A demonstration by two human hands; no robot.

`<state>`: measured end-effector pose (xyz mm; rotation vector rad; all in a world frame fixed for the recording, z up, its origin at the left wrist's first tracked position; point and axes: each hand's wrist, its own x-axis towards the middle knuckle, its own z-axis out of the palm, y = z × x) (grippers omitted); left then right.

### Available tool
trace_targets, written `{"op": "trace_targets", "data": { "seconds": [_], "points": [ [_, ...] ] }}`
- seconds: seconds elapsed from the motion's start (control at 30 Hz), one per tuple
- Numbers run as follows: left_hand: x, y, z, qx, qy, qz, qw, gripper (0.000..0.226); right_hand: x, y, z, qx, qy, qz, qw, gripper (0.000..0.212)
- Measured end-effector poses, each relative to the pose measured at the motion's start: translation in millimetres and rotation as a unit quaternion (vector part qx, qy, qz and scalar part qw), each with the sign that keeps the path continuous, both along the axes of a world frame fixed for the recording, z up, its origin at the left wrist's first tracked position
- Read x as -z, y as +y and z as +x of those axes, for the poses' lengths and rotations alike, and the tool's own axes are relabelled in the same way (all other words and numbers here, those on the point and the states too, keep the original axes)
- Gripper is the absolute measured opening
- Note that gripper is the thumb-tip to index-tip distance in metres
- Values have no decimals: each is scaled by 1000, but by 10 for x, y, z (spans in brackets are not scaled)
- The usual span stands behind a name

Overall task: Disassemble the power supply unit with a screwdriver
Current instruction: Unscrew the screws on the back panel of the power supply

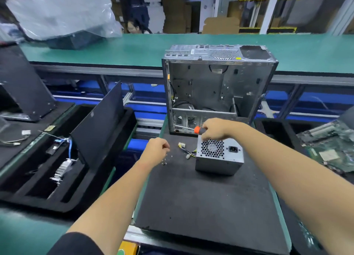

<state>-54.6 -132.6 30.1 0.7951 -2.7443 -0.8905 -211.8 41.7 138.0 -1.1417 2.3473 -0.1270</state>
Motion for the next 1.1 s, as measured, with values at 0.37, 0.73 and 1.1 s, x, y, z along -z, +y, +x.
{"op": "trace_targets", "data": {
  "seconds": [0.37, 0.73, 1.1],
  "points": [
    [595, -272, 206, -15, -134, -53, 990, 24, 321, -215, -29, -14, -28, 43, 999, 28],
    [700, -277, 92, 2, -133, -22, 991, 20, 296, -264, -40, -16, -39, 57, 997, 23],
    [679, -349, 125, -10, -91, 59, 994, 24, 236, -183, -10, -32, -15, 43, 998, 24]
  ]
}}
